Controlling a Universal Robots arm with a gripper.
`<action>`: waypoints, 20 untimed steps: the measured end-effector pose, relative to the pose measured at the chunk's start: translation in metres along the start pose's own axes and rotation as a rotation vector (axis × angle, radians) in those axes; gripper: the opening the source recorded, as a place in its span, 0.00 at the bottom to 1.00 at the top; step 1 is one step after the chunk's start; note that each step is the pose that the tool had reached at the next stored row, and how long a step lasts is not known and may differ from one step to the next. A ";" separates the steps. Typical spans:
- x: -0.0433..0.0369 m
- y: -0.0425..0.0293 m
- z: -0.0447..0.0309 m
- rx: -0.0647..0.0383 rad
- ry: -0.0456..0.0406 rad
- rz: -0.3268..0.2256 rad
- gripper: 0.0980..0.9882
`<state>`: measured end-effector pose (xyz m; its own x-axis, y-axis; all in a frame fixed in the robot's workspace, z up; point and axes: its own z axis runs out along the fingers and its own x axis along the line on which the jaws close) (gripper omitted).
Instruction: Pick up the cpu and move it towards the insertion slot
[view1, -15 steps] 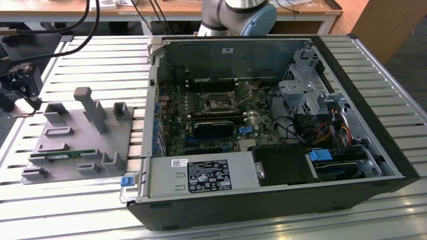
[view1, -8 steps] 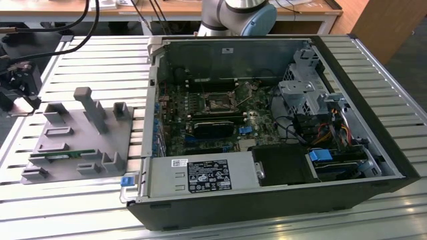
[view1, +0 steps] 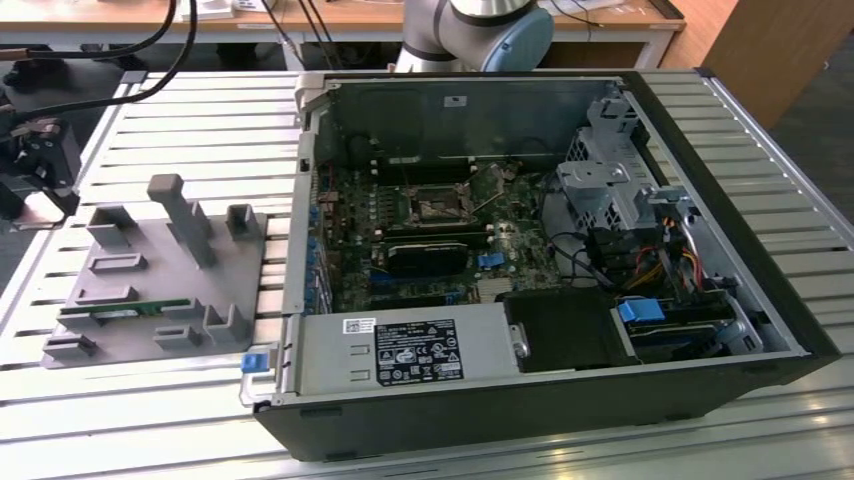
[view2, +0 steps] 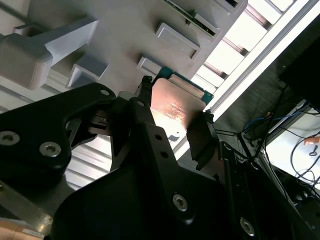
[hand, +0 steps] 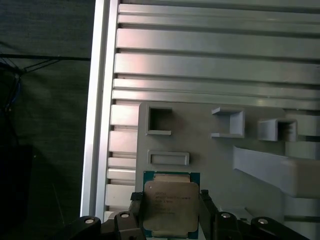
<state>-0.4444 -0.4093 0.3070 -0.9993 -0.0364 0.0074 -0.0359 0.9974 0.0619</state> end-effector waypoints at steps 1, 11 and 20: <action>0.0000 0.0001 -0.0007 0.000 0.0000 0.000 0.48; 0.0000 0.0008 -0.0070 0.000 0.0000 0.000 0.48; 0.0001 0.0018 -0.0185 0.000 0.0000 0.000 0.48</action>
<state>-0.4444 -0.4087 0.3255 -0.9993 -0.0364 0.0075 -0.0359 0.9974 0.0618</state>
